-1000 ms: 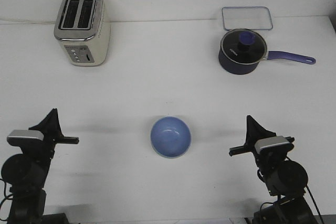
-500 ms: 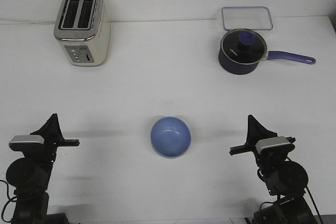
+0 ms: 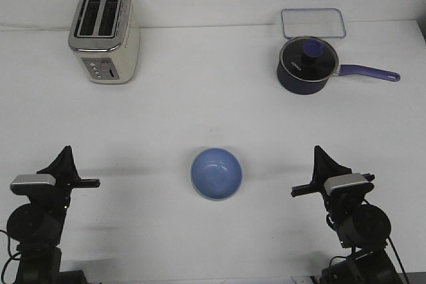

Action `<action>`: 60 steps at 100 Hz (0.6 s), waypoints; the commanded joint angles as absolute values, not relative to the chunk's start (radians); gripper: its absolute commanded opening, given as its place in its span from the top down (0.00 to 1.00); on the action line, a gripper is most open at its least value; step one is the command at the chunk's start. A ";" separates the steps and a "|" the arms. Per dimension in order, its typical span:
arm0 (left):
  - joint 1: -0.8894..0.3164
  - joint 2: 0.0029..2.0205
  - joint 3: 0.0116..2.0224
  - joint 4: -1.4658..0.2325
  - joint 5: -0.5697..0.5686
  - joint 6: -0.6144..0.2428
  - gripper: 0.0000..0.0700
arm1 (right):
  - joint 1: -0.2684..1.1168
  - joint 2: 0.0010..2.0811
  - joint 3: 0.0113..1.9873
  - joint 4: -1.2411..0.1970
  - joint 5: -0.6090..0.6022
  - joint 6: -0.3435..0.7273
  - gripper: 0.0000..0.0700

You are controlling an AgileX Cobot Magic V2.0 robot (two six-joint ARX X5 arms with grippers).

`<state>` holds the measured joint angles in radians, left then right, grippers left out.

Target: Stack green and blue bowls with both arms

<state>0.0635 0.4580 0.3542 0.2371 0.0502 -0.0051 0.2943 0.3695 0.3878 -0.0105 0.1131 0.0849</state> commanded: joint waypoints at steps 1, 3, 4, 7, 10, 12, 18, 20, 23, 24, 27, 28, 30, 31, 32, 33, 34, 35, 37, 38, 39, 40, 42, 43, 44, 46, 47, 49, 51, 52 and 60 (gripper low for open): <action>0.064 0.416 0.352 0.227 0.044 0.015 0.98 | 0.299 0.372 0.389 0.001 0.117 0.081 1.00; 0.063 0.402 0.345 0.214 0.044 0.016 0.98 | 0.299 0.372 0.389 0.001 0.116 0.081 1.00; 0.063 0.394 0.341 0.207 0.043 0.017 0.98 | 0.299 0.372 0.389 0.000 0.117 0.081 1.00; 0.063 0.368 0.328 0.186 0.043 0.027 0.98 | 0.299 0.372 0.389 0.000 0.117 0.081 1.00; 0.063 0.339 0.310 0.168 0.043 0.040 0.98 | 0.299 0.372 0.389 0.001 0.116 0.081 1.00; 0.063 0.321 0.296 0.162 0.043 0.044 0.98 | 0.299 0.372 0.389 0.001 0.116 0.081 1.00; 0.064 0.267 0.244 0.155 0.041 0.043 0.98 | 0.299 0.372 0.389 0.001 0.116 0.081 1.00; 0.064 0.247 0.224 0.157 0.041 0.039 0.98 | 0.299 0.372 0.389 0.001 0.117 0.081 1.00; 0.064 0.218 0.195 0.158 0.041 0.030 0.98 | 0.299 0.372 0.389 0.001 0.116 0.081 1.00; 0.064 0.207 0.185 0.158 0.041 0.025 0.98 | 0.299 0.372 0.389 0.001 0.116 0.081 1.00; 0.063 0.178 0.157 0.158 0.042 0.004 0.98 | 0.299 0.372 0.389 0.001 0.116 0.081 1.00; 0.063 0.169 0.149 0.158 0.042 -0.002 0.98 | 0.299 0.372 0.389 0.001 0.117 0.081 1.00; 0.063 0.150 0.132 0.158 0.042 -0.015 0.98 | 0.299 0.372 0.389 0.001 0.117 0.081 1.00; 0.063 0.141 0.125 0.158 0.042 -0.020 0.98 | 0.299 0.372 0.389 0.001 0.117 0.081 1.00; 0.063 0.132 0.117 0.158 0.042 -0.025 0.98 | 0.299 0.372 0.389 0.001 0.116 0.081 1.00; 0.063 0.124 0.109 0.157 0.042 -0.029 0.98 | 0.299 0.372 0.389 0.001 0.116 0.081 1.00; 0.063 0.116 0.102 0.157 0.042 -0.032 0.98 | 0.299 0.372 0.389 0.001 0.116 0.081 1.00; 0.063 0.108 0.096 0.157 0.042 -0.036 0.98 | 0.299 0.372 0.389 0.001 0.117 0.081 1.00; 0.063 0.093 0.082 0.158 0.042 -0.039 0.98 | 0.299 0.372 0.389 0.001 0.117 0.081 1.00; 0.063 0.085 0.076 0.158 0.042 -0.039 0.98 | 0.299 0.372 0.389 0.001 0.116 0.081 1.00; 0.063 0.078 0.070 0.158 0.042 -0.039 0.98 | 0.299 0.372 0.389 0.001 0.117 0.081 1.00; 0.063 0.071 0.064 0.158 0.042 -0.039 0.98 | 0.299 0.372 0.389 0.001 0.116 0.081 1.00; 0.063 0.056 0.054 0.157 0.042 -0.039 0.98 | 0.299 0.372 0.389 0.001 0.116 0.081 1.00; 0.063 0.049 0.048 0.156 0.042 -0.039 0.98 | 0.299 0.372 0.389 0.001 0.117 0.081 1.00; 0.063 0.042 0.043 0.156 0.042 -0.039 0.98 | 0.299 0.372 0.389 0.000 0.116 0.081 1.00; 0.063 0.028 0.033 0.155 0.042 -0.039 0.98 | 0.299 0.372 0.389 0.001 0.116 0.081 1.00; 0.063 0.021 0.028 0.156 0.042 -0.039 0.98 | 0.299 0.372 0.389 0.001 0.117 0.081 1.00; 0.063 0.007 0.020 0.155 0.042 -0.039 0.98 | 0.299 0.372 0.389 0.001 0.116 0.081 1.00; 0.063 -0.002 0.012 0.155 0.042 -0.037 0.98 | 0.299 0.372 0.389 0.001 0.116 0.081 1.00; 0.063 -0.001 0.013 0.148 0.042 -0.035 0.98 | 0.299 0.372 0.389 0.001 0.116 0.081 1.00; 0.063 0.003 0.014 0.126 0.041 -0.034 0.98 | 0.299 0.372 0.389 0.000 0.116 0.081 1.00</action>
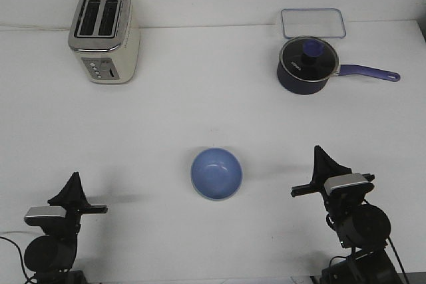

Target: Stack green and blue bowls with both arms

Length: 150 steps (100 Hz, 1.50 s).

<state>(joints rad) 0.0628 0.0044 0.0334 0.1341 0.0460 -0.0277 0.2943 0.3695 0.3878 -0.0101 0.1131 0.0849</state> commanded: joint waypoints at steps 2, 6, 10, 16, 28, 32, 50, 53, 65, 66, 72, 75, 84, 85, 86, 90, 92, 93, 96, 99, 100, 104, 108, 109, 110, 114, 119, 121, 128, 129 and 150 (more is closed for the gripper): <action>0.063 0.003 0.014 0.125 0.041 -0.034 0.98 | 0.299 0.372 0.389 0.000 0.116 0.081 1.00; 0.063 0.003 0.014 0.124 0.041 -0.035 0.98 | 0.299 0.372 0.389 0.002 0.117 0.081 1.00; 0.061 0.003 0.014 0.126 0.041 -0.036 0.98 | 0.299 0.372 0.389 0.002 0.116 0.081 1.00; 0.061 0.004 0.014 0.129 0.042 -0.037 0.98 | 0.299 0.372 0.389 0.001 0.116 0.081 1.00; 0.062 0.007 0.014 0.128 0.041 -0.036 0.98 | 0.299 0.372 0.389 0.001 0.116 0.081 1.00; 0.061 0.007 0.014 0.129 0.042 -0.037 0.98 | 0.299 0.372 0.389 0.001 0.116 0.081 1.00; 0.061 0.007 0.014 0.128 0.042 -0.036 0.98 | 0.299 0.372 0.389 0.001 0.116 0.081 1.00; 0.061 0.007 0.014 0.128 0.042 -0.036 0.98 | 0.299 0.372 0.389 0.001 0.116 0.081 1.00; 0.061 0.007 0.014 0.128 0.042 -0.036 0.98 | 0.299 0.372 0.389 0.001 0.116 0.081 1.00; 0.061 0.007 0.014 0.128 0.042 -0.036 0.98 | 0.299 0.372 0.389 0.001 0.116 0.081 1.00; 0.061 0.007 0.014 0.128 0.042 -0.036 0.98 | 0.299 0.372 0.389 0.001 0.116 0.081 1.00; 0.061 0.007 0.014 0.128 0.042 -0.036 0.98 | 0.299 0.372 0.389 0.001 0.116 0.081 1.00; 0.061 0.007 0.014 0.128 0.042 -0.036 0.98 | 0.299 0.372 0.389 0.000 0.120 0.058 1.00; 0.061 0.007 0.014 0.128 0.042 -0.036 0.98 | 0.299 0.372 0.389 0.001 0.123 0.048 1.00; 0.061 0.007 0.014 0.128 0.042 -0.036 0.98 | 0.299 0.372 0.389 0.002 0.130 0.037 1.00; 0.061 0.007 0.014 0.128 0.042 -0.036 0.98 | 0.296 0.370 0.388 0.000 0.171 -0.006 1.00; 0.061 0.007 0.014 0.128 0.042 -0.036 0.98 | 0.294 0.366 0.388 -0.005 0.194 -0.015 1.00; 0.061 0.007 0.014 0.128 0.042 -0.036 0.98 | 0.292 0.364 0.388 -0.006 0.205 -0.018 1.00; 0.061 0.007 0.014 0.128 0.042 -0.036 0.98 | 0.285 0.358 0.385 -0.007 0.229 -0.025 1.00; 0.061 0.007 0.014 0.128 0.042 -0.036 0.98 | 0.273 0.349 0.376 -0.004 0.238 -0.036 1.00; 0.061 0.007 0.014 0.128 0.042 -0.036 0.98 | 0.267 0.345 0.372 -0.002 0.236 -0.043 1.00; 0.061 0.007 0.014 0.128 0.042 -0.036 0.98 | 0.242 0.317 0.350 0.001 0.221 -0.081 1.00; 0.061 0.007 0.014 0.128 0.042 -0.036 0.98 | 0.213 0.280 0.322 0.001 0.177 -0.130 1.00; 0.061 0.007 0.014 0.128 0.042 -0.036 0.98 | 0.205 0.271 0.314 0.000 0.163 -0.140 1.00; 0.061 0.007 0.014 0.128 0.042 -0.036 0.98 | 0.198 0.261 0.306 0.000 0.148 -0.149 1.00; 0.061 0.007 0.014 0.128 0.042 -0.036 0.98 | 0.166 0.223 0.271 0.000 0.095 -0.171 1.00; 0.061 0.007 0.014 0.128 0.042 -0.036 0.98 | 0.128 0.173 0.225 -0.002 0.055 -0.182 1.00; 0.061 0.007 0.014 0.128 0.042 -0.036 0.98 | 0.114 0.155 0.207 -0.004 0.045 -0.187 1.00; 0.061 0.007 0.014 0.128 0.042 -0.036 0.98 | 0.075 0.094 0.143 -0.009 0.021 -0.228 1.00; 0.061 0.007 0.014 0.128 0.042 -0.036 0.98 | 0.071 0.086 0.134 -0.009 0.019 -0.236 1.00; 0.061 0.007 0.014 0.128 0.042 -0.037 0.98 | 0.026 0.001 0.012 -0.023 0.020 -0.263 1.00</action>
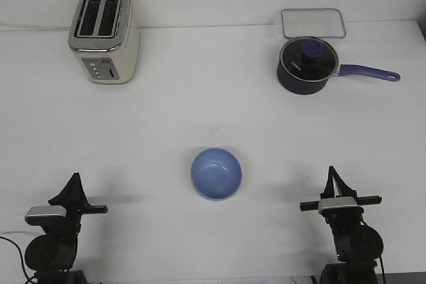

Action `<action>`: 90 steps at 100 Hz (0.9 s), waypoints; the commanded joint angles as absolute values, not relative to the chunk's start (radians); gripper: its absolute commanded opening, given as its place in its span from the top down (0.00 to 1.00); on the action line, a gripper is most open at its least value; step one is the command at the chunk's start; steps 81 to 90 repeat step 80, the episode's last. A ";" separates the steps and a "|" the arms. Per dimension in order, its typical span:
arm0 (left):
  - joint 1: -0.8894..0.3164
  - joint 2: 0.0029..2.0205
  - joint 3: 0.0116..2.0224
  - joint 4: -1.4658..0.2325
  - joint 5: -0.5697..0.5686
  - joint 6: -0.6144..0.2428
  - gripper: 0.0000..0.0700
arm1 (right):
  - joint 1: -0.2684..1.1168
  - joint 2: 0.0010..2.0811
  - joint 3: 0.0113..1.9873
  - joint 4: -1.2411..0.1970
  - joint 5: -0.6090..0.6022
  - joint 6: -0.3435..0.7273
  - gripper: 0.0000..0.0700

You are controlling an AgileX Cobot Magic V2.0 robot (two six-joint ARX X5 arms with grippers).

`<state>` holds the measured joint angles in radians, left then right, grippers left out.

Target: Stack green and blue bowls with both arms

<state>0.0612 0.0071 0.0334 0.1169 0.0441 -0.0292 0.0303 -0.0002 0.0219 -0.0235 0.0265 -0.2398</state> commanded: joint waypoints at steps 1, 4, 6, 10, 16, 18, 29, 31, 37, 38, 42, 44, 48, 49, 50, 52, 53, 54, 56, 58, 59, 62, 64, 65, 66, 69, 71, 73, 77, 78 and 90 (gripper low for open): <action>0.061 0.007 0.014 0.128 0.042 -0.036 0.98 | 0.025 0.001 0.013 -0.034 0.017 -0.265 1.00; 0.061 0.007 0.014 0.128 0.042 -0.036 0.98 | 0.024 0.001 0.013 -0.052 0.015 -0.267 1.00; 0.061 0.007 0.014 0.129 0.042 -0.036 0.98 | 0.024 0.001 0.013 -0.060 0.015 -0.267 1.00; 0.061 0.007 0.014 0.129 0.042 -0.036 0.98 | 0.024 0.001 0.013 -0.073 0.016 -0.273 1.00; 0.061 0.007 0.014 0.128 0.042 -0.036 0.98 | 0.024 0.001 0.013 -0.078 0.016 -0.288 1.00; 0.061 0.007 0.014 0.129 0.042 -0.036 0.98 | 0.024 0.001 0.013 -0.076 0.016 -0.287 1.00; 0.061 0.007 0.014 0.128 0.042 -0.036 0.98 | 0.025 0.001 0.013 -0.053 0.016 -0.285 1.00; 0.061 0.007 0.014 0.128 0.042 -0.036 0.98 | 0.025 0.001 0.013 -0.048 0.016 -0.285 1.00; 0.061 0.007 0.014 0.128 0.042 -0.036 0.98 | 0.025 0.001 0.013 -0.037 0.016 -0.285 1.00; 0.061 0.007 0.014 0.128 0.042 -0.037 0.98 | 0.025 0.001 0.013 -0.036 0.016 -0.285 1.00; 0.061 0.007 0.014 0.128 0.042 -0.036 0.98 | 0.025 0.001 0.013 -0.036 0.019 -0.285 1.00; 0.061 0.007 0.014 0.128 0.042 -0.036 0.98 | 0.025 0.001 0.013 -0.037 0.020 -0.285 1.00; 0.061 0.007 0.014 0.128 0.042 -0.036 0.98 | 0.025 0.001 0.013 -0.037 0.020 -0.285 1.00; 0.061 0.007 0.014 0.128 0.042 -0.037 0.98 | 0.025 0.001 0.013 -0.037 0.020 -0.285 1.00; 0.061 0.007 0.014 0.128 0.042 -0.036 0.98 | 0.025 0.001 0.013 -0.037 0.020 -0.285 1.00; 0.061 0.007 0.014 0.128 0.042 -0.037 0.98 | 0.025 0.001 0.013 -0.037 0.020 -0.285 1.00; 0.061 0.007 0.014 0.128 0.042 -0.036 0.98 | 0.025 0.001 0.013 -0.037 0.020 -0.285 1.00; 0.061 0.007 0.014 0.128 0.042 -0.036 0.98 | 0.025 0.001 0.013 -0.037 0.020 -0.285 1.00; 0.061 0.007 0.014 0.128 0.042 -0.036 0.98 | 0.025 0.001 0.013 -0.037 0.020 -0.285 1.00; 0.061 0.007 0.014 0.128 0.042 -0.036 0.98 | 0.025 0.001 0.013 -0.037 0.020 -0.285 1.00; 0.061 0.007 0.014 0.128 0.042 -0.037 0.98 | 0.025 0.001 0.013 -0.037 0.020 -0.285 1.00; 0.061 0.007 0.014 0.128 0.042 -0.036 0.98 | 0.025 0.001 0.013 -0.037 0.020 -0.285 1.00; 0.061 0.007 0.014 0.128 0.042 -0.037 0.98 | 0.025 0.001 0.013 -0.037 0.020 -0.285 1.00; 0.061 0.007 0.014 0.128 0.042 -0.037 0.98 | 0.025 0.001 0.013 -0.037 0.020 -0.285 1.00; 0.061 0.007 0.014 0.128 0.042 -0.036 0.98 | 0.025 0.001 0.013 -0.037 0.020 -0.285 1.00; 0.061 0.007 0.014 0.128 0.042 -0.037 0.98 | 0.025 0.001 0.013 -0.037 0.020 -0.285 1.00; 0.061 0.007 0.014 0.128 0.042 -0.036 0.98 | 0.025 0.001 0.013 -0.037 0.020 -0.285 1.00; 0.061 0.007 0.014 0.128 0.042 -0.037 0.98 | 0.025 0.001 0.013 -0.037 0.020 -0.285 1.00; 0.061 0.007 0.014 0.128 0.042 -0.037 0.98 | 0.025 0.001 0.013 -0.037 0.020 -0.285 1.00; 0.061 0.007 0.014 0.128 0.042 -0.037 0.98 | 0.025 0.001 0.013 -0.037 0.020 -0.285 1.00; 0.061 0.007 0.014 0.128 0.042 -0.036 0.98 | 0.025 0.001 0.013 -0.037 0.020 -0.285 1.00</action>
